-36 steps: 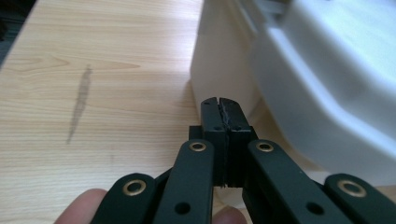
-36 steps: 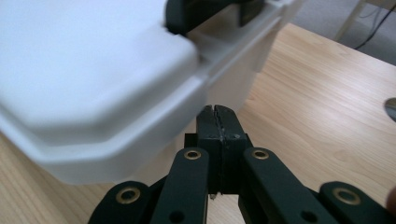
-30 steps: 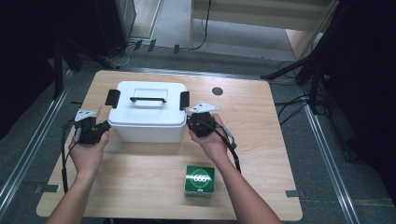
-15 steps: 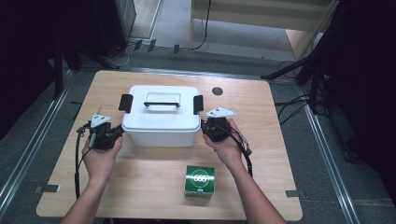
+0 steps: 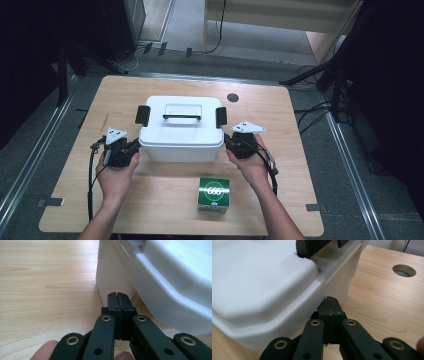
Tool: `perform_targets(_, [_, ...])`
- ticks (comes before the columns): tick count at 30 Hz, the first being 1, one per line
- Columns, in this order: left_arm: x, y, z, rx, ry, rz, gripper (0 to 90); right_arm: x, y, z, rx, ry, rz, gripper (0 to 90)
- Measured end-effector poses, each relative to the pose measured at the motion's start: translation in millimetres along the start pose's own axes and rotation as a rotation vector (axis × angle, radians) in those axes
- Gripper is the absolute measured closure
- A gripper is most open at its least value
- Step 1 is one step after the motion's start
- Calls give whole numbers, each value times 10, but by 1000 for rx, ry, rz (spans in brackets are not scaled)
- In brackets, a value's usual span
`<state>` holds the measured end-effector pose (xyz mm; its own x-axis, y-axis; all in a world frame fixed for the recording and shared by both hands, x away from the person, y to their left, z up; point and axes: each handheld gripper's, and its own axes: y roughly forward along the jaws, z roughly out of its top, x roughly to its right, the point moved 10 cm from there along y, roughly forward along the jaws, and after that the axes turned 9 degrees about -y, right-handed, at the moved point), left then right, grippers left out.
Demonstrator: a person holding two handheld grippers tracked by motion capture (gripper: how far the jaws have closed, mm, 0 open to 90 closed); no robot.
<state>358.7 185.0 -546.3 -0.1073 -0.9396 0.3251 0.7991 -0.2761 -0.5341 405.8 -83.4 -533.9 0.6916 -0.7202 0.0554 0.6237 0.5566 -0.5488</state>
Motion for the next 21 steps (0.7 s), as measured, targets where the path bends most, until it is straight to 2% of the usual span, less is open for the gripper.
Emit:
perform_targets(7, [41, -20, -26, 11, 4, -4, 900, 28, -69, -34, 11, 1, -4, 883])
perform_targets(8, [35, -46, -25, 26, 6, 2, 900, 28, -69, -34, 11, 1, -4, 883])
perform_targets(10, [-15, -94, -33, 42, 21, 24, 794, 110, -124, -54, 14, -63, -77, 735])
perform_targets(12, [-89, -144, -39, 62, 39, 47, 724, 156, -153, -71, 21, -89, -90, 666])
perform_targets(14, [-185, -199, -62, 67, 45, 80, 598, 259, -196, -111, 21, -113, -114, 577])
perform_targets(17, [-312, -306, -129, 71, -15, 77, 428, 357, -268, -141, 41, -147, -113, 531])
perform_targets(18, [-385, -358, -174, 73, -42, 88, 361, 393, -307, -173, 17, -152, -118, 542])
perform_targets(19, [-440, -392, -208, 80, -62, 90, 281, 440, -356, -223, -33, -141, -128, 484])
perform_targets(21, [-551, -455, -282, 86, -70, 100, 174, 470, -424, -251, -49, -135, -114, 405])
